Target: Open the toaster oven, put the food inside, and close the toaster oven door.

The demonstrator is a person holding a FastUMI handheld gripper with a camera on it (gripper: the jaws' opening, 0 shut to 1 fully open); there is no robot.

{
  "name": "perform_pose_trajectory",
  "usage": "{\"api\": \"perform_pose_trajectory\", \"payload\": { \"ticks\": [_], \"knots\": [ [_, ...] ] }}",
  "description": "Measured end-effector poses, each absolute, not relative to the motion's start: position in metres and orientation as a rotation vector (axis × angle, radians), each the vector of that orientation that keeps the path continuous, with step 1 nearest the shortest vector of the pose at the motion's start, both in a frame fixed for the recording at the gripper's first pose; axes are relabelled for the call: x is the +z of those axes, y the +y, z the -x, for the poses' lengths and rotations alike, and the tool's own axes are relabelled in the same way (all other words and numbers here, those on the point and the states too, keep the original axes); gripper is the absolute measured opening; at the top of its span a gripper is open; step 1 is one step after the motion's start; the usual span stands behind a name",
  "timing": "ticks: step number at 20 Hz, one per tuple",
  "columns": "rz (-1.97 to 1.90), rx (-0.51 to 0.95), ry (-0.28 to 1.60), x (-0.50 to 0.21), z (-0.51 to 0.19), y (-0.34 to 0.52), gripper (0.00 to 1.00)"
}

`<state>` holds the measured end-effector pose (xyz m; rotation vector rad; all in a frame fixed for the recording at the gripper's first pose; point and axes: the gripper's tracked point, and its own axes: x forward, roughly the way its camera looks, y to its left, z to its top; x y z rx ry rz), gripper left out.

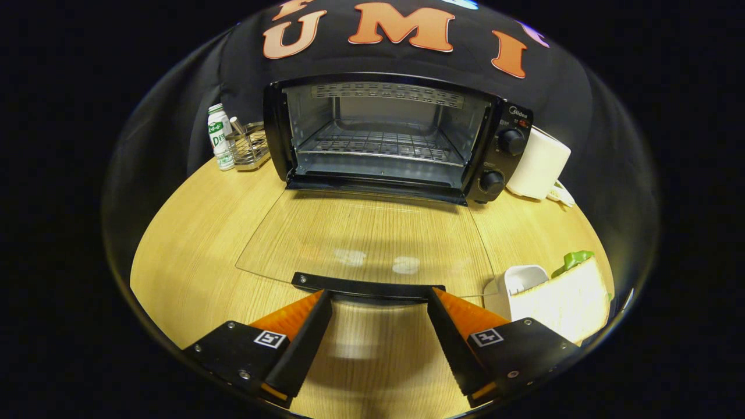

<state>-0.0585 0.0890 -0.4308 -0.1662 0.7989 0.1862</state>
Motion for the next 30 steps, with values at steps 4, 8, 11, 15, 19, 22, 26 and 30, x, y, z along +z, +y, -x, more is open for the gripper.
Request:
{"api": "perform_pose_trajectory", "payload": {
  "ticks": [4,8,11,15,19,22,26,30],
  "knots": [
    [0.072,0.302,0.829,-0.402,0.061,0.089,0.99],
    [0.06,0.481,0.918,-0.365,0.074,0.065,0.99],
    [0.038,0.502,0.965,-0.34,0.072,0.024,0.98],
    [-0.01,0.461,1.057,-0.329,0.064,-0.038,0.99],
    [-0.068,0.431,1.176,-0.333,0.066,-0.087,0.99],
    [-0.098,0.39,1.24,-0.344,0.066,-0.116,0.99],
    [-0.142,0.361,1.295,-0.365,0.066,-0.137,0.99],
    [-0.24,0.378,1.311,-0.378,0.062,-0.132,0.99]
  ]
}}
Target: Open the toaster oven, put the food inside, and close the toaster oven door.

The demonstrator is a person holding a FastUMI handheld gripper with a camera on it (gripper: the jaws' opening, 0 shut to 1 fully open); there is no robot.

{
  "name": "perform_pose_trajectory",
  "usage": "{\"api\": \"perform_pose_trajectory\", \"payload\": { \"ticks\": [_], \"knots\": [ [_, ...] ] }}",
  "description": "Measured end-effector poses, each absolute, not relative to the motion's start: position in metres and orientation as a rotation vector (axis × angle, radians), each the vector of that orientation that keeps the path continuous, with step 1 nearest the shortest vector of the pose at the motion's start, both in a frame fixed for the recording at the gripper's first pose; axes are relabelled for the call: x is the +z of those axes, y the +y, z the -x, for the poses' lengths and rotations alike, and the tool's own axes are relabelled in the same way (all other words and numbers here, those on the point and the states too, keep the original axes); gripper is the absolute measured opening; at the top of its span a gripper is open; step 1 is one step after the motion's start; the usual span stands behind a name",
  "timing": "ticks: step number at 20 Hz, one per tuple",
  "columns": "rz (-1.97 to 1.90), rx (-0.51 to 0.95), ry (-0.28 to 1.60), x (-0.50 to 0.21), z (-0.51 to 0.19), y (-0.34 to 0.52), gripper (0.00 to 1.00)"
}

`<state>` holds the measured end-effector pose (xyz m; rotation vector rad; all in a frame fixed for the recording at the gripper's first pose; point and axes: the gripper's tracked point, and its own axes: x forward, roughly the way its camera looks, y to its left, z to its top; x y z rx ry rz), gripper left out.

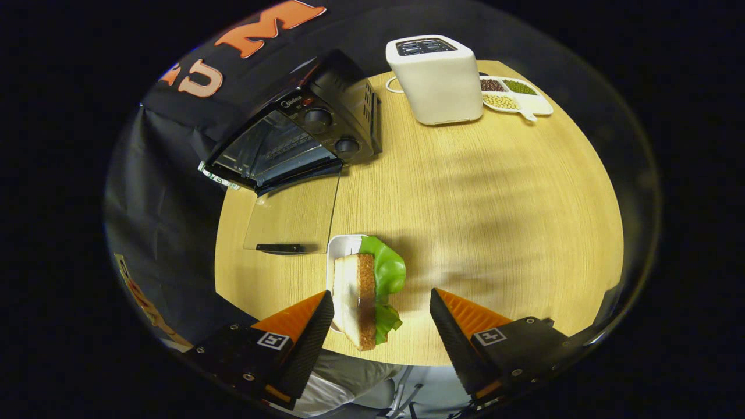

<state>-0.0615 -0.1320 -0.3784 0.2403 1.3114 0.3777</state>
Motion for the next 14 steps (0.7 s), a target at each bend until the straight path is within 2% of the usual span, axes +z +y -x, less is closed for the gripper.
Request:
{"api": "perform_pose_trajectory", "payload": {
  "ticks": [2,4,8,9,14],
  "knots": [
    [-0.272,0.389,1.334,-0.383,0.065,-0.128,0.99],
    [-0.283,0.413,1.364,-0.385,0.07,-0.123,0.92],
    [-0.353,0.377,1.436,-0.389,0.077,-0.119,0.6],
    [-0.381,0.355,1.449,-0.389,0.078,-0.118,0.45],
    [-0.381,0.296,1.425,-0.38,0.084,-0.118,0.31]
  ]
}}
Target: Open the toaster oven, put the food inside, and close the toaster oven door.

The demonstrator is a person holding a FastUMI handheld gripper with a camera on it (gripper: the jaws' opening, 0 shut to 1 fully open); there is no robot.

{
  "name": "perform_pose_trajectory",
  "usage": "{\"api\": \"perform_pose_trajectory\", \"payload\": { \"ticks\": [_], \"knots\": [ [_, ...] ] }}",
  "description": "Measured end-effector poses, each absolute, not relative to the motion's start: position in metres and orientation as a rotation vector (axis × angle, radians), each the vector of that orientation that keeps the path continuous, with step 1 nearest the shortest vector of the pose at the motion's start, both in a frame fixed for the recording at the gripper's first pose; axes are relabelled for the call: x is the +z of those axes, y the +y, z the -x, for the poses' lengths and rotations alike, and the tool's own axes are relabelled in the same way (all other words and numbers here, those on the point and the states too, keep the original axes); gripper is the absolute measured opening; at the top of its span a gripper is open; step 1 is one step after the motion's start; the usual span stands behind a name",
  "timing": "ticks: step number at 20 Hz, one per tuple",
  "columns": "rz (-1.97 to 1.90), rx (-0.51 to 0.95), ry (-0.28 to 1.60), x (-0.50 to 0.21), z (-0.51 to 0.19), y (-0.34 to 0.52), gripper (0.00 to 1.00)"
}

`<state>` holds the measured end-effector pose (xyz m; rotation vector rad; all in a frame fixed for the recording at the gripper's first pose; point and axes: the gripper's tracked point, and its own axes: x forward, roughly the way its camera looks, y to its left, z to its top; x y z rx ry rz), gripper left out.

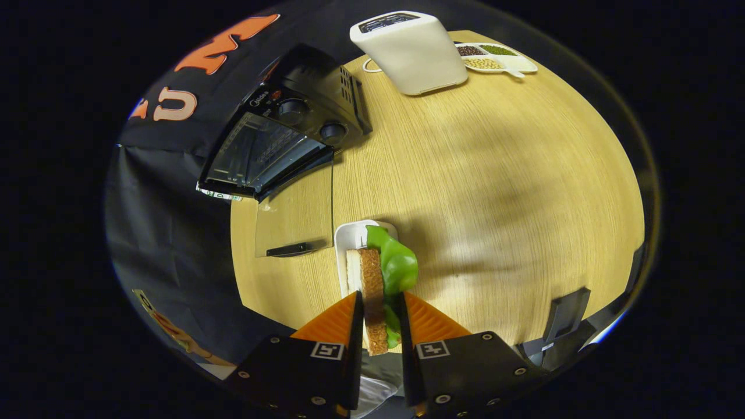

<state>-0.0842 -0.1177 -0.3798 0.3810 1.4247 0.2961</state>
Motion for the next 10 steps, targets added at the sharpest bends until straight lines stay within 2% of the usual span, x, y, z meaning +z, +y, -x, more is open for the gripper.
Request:
{"api": "perform_pose_trajectory", "payload": {
  "ticks": [10],
  "knots": [
    [-0.418,0.286,1.236,-0.294,0.071,-0.097,0.29]
  ]
}}
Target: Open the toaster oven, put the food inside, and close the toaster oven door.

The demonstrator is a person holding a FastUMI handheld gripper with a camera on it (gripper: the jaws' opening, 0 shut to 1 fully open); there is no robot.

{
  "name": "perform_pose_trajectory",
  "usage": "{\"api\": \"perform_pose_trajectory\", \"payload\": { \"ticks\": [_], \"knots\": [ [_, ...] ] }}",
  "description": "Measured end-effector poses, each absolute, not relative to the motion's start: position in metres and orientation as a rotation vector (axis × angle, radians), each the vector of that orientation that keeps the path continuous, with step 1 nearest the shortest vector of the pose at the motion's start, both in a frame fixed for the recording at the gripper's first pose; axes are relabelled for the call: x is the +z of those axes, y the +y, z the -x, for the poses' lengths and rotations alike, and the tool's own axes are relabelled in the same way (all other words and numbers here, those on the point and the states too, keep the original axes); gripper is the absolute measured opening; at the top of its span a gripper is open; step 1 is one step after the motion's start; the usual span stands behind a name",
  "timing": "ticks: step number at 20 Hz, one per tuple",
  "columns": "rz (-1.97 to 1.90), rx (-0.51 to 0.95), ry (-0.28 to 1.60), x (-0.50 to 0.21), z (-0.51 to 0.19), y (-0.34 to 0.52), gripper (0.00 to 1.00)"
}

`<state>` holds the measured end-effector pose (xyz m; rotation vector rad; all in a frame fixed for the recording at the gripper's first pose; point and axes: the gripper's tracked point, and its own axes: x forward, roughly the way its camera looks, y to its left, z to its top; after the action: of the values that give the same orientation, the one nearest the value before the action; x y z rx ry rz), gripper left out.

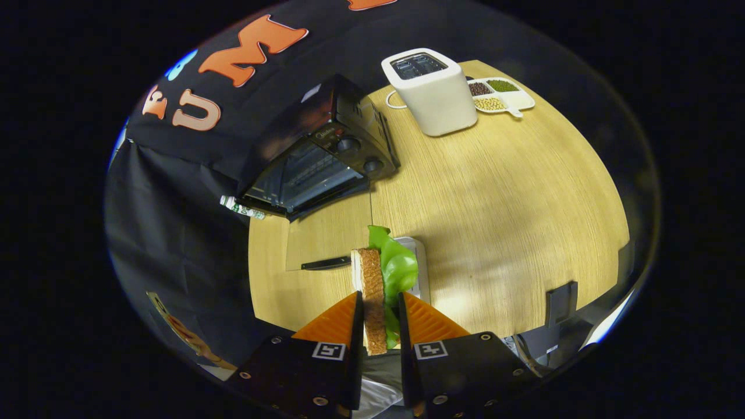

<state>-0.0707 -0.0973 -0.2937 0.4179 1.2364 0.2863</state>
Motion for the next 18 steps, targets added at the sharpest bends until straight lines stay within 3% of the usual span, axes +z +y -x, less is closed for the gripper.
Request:
{"api": "perform_pose_trajectory", "payload": {
  "ticks": [8,18],
  "knots": [
    [-0.605,0.334,1.106,-0.259,0.047,-0.039,0.28],
    [-0.893,0.348,0.982,-0.289,0.011,0.049,0.28]
  ]
}}
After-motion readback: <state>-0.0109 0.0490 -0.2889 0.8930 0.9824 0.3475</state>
